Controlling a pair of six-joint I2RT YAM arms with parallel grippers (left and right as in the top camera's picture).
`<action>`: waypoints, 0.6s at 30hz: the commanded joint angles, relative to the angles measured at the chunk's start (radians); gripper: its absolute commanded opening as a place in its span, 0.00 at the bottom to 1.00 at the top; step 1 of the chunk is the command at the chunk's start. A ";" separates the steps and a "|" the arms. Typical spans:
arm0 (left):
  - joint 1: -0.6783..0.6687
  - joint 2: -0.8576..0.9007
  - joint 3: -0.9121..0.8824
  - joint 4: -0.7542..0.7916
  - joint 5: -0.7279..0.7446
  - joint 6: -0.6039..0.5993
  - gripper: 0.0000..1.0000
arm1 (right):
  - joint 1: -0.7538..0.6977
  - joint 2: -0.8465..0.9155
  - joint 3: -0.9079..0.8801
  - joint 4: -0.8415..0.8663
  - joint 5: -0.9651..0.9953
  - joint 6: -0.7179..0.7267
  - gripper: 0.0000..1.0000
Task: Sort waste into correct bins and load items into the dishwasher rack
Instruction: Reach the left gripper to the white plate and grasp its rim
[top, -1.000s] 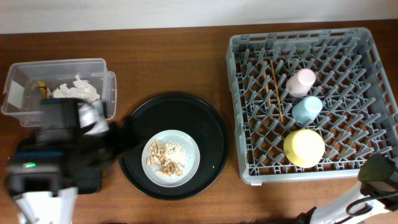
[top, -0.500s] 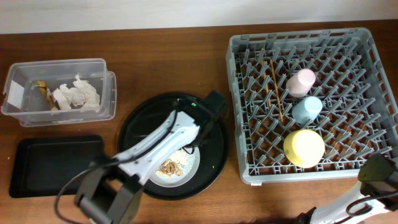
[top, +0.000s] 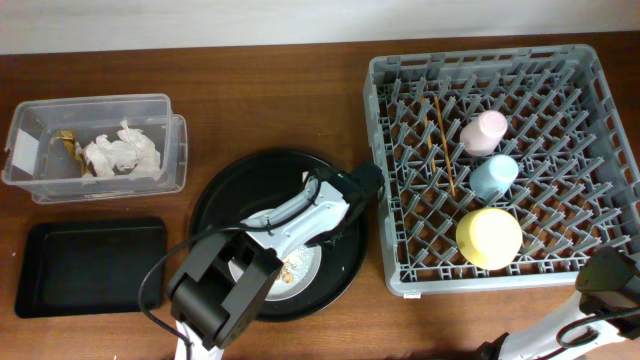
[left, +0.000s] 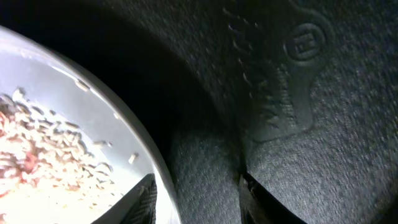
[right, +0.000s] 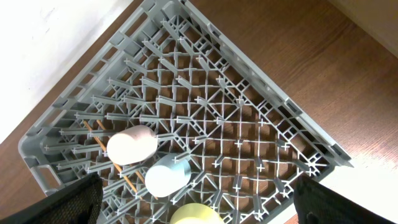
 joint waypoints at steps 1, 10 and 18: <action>-0.014 0.013 0.013 -0.010 0.008 -0.027 0.41 | -0.006 0.001 -0.001 -0.006 -0.002 0.007 0.98; -0.014 0.013 0.012 -0.091 0.005 -0.027 0.15 | -0.006 0.001 -0.001 -0.006 -0.002 0.007 0.98; -0.014 0.013 0.023 -0.142 -0.013 -0.026 0.01 | -0.006 0.001 -0.001 -0.006 -0.002 0.007 0.98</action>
